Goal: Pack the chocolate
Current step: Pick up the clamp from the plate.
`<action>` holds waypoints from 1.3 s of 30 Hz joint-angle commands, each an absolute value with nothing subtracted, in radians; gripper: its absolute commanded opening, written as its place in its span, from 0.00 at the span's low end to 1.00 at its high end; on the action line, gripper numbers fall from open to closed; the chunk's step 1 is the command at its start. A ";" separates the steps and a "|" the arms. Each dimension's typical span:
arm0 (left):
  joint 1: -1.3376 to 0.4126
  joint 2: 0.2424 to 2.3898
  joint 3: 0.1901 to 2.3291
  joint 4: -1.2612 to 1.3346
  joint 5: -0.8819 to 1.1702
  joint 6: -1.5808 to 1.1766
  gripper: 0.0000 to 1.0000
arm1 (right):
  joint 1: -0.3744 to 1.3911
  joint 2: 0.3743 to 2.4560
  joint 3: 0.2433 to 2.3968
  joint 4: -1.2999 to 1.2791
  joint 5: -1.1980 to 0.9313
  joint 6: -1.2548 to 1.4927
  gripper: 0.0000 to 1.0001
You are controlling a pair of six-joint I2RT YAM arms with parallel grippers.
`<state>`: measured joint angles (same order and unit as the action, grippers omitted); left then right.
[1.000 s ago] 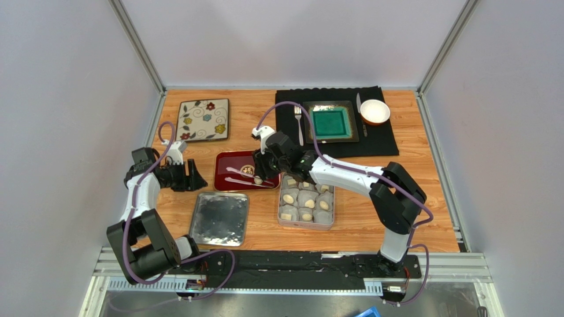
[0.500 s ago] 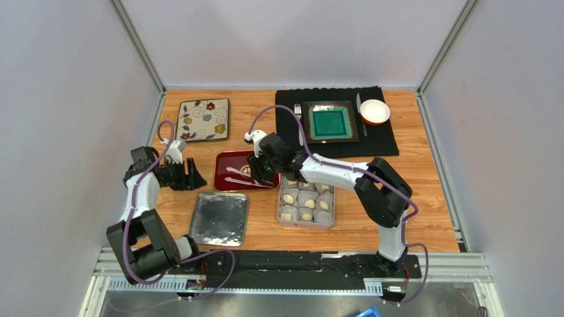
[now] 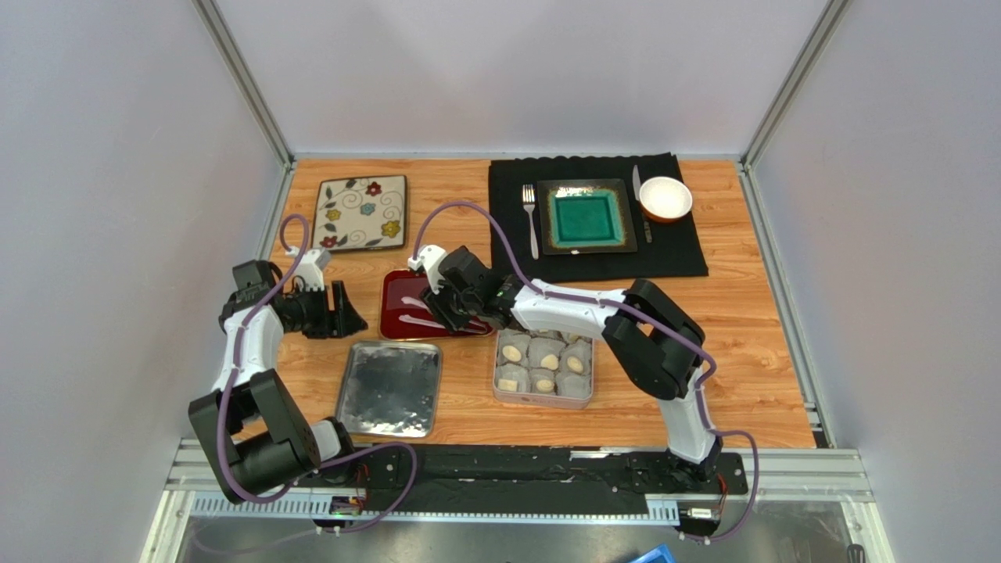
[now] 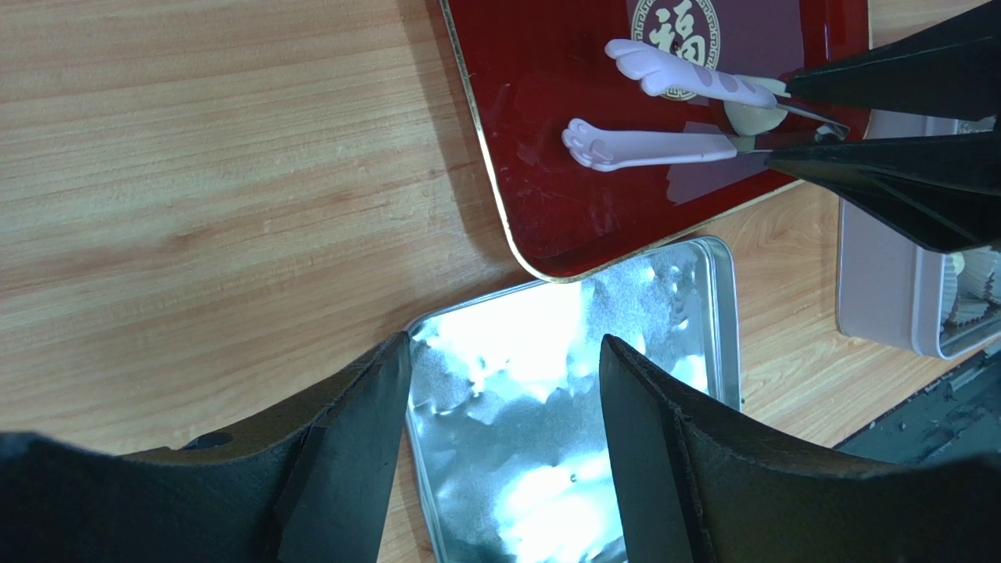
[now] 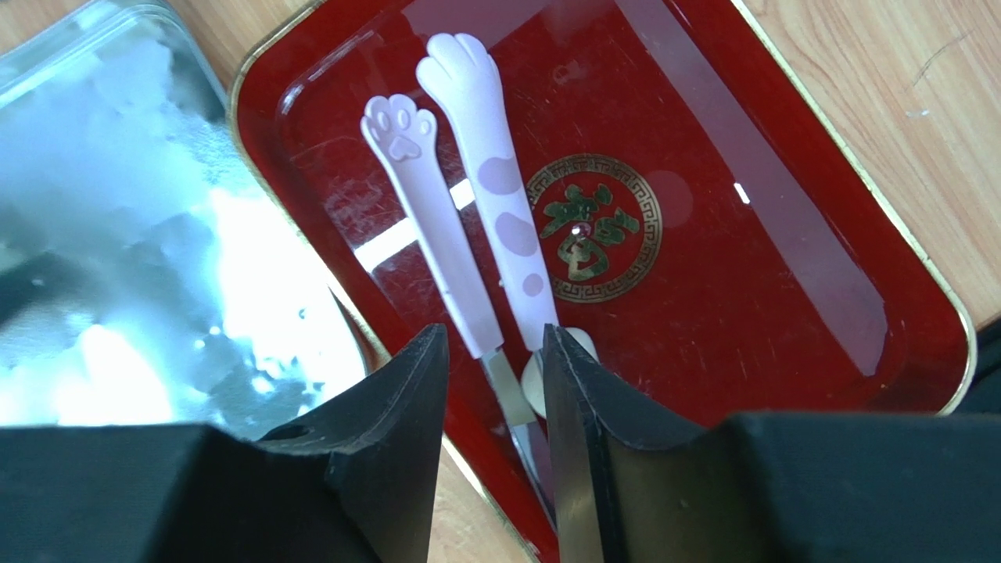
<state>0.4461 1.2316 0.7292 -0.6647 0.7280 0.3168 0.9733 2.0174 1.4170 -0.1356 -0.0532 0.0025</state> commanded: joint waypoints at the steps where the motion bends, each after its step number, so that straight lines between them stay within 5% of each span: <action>1: 0.456 1.232 0.761 -0.660 0.749 0.337 0.68 | 0.986 2.049 1.474 -0.097 -0.005 -0.069 0.37; 15: 0.462 1.220 0.764 -0.678 0.768 0.357 0.69 | 0.986 2.083 1.497 -0.064 0.087 -0.052 0.10; 23: 0.463 1.230 0.817 -0.868 1.103 0.572 0.73 | 0.956 1.974 1.489 -0.083 0.015 0.020 0.00; 33: 0.462 1.333 1.008 -1.467 1.373 1.280 0.76 | 0.873 1.836 1.467 -0.216 -0.316 0.144 0.00; 39: 0.450 1.302 0.953 -1.491 1.439 1.408 0.76 | 0.867 1.763 1.396 -0.270 -0.515 0.161 0.00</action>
